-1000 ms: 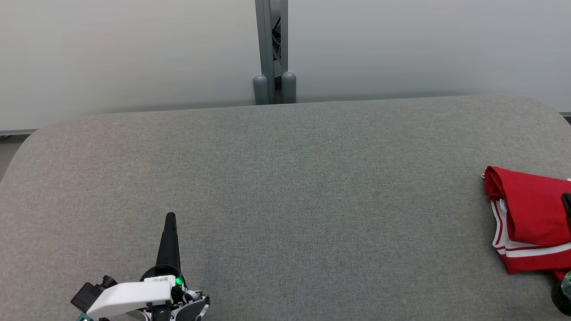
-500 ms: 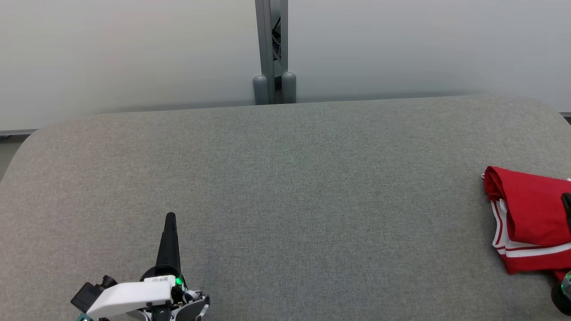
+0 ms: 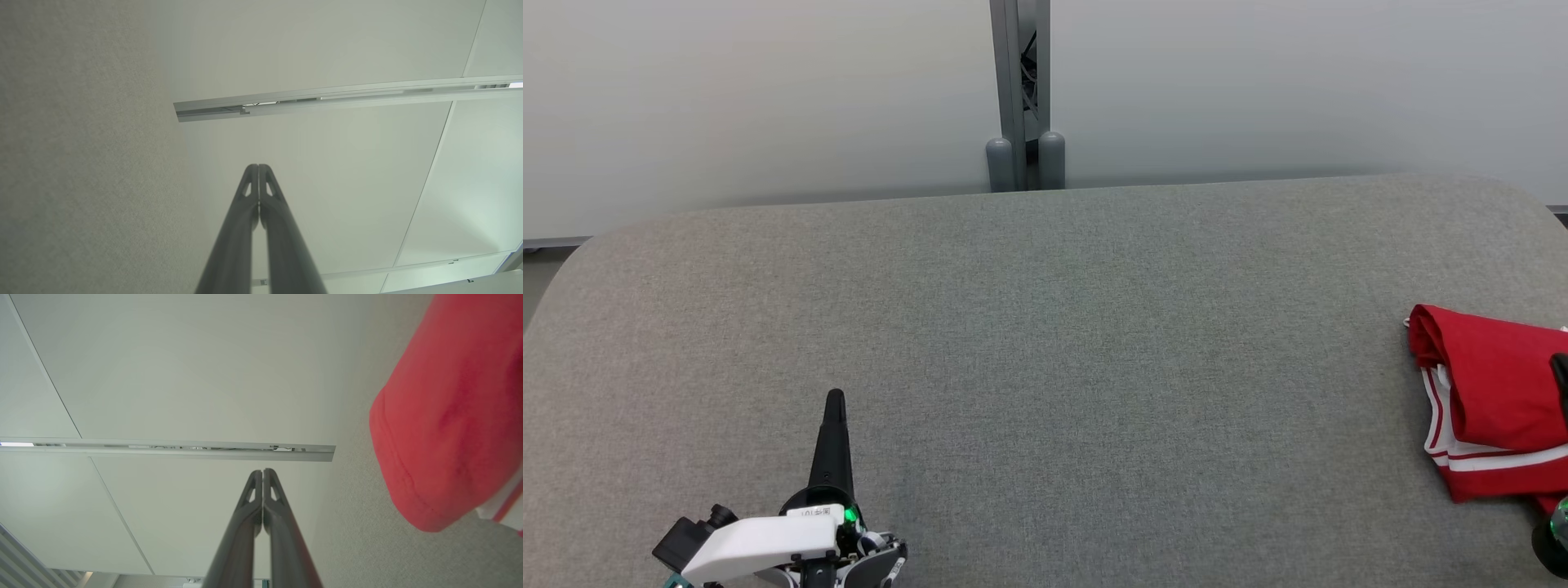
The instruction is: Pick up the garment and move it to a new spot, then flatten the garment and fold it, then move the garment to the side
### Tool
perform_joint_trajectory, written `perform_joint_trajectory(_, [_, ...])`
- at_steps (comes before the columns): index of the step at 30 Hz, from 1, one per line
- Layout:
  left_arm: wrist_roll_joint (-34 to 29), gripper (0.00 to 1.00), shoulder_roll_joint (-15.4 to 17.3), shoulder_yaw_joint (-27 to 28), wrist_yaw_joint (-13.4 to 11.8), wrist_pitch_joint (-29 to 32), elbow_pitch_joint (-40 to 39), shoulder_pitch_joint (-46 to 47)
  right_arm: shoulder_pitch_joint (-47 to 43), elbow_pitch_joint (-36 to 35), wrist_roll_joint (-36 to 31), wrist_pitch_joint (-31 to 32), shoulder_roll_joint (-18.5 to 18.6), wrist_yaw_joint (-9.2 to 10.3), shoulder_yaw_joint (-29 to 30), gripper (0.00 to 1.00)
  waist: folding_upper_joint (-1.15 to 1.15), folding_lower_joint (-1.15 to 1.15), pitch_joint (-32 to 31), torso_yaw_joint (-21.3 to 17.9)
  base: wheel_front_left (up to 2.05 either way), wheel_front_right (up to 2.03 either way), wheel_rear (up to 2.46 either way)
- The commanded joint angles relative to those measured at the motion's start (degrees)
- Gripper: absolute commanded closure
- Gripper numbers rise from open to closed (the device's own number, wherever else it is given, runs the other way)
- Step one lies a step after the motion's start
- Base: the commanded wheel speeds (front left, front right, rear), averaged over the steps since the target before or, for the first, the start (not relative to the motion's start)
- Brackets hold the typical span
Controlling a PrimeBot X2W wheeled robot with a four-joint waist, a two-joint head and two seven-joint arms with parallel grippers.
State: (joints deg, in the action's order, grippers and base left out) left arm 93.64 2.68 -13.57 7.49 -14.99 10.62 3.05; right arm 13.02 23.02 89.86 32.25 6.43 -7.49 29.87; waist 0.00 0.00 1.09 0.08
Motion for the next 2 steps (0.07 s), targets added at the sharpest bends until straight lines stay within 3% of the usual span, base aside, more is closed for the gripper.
perform_joint_trajectory(1, [0.23, 1.00, 0.17, 0.28, 0.26, -0.09, -0.01, 0.86, 0.48, 0.03, 0.24, 0.25, 0.38, 0.00, 0.15, 1.00, 0.00, 0.00, 0.00, 0.00, 0.00, 0.00, 0.00])
perform_joint_trajectory(2, [0.23, 1.00, 0.17, 0.28, 0.26, -0.09, -0.01, 0.86, 0.48, 0.03, 0.24, 0.25, 0.38, 0.00, 0.16, 1.00, 0.00, 0.00, 0.00, 0.00, 0.00, 0.00, 0.00])
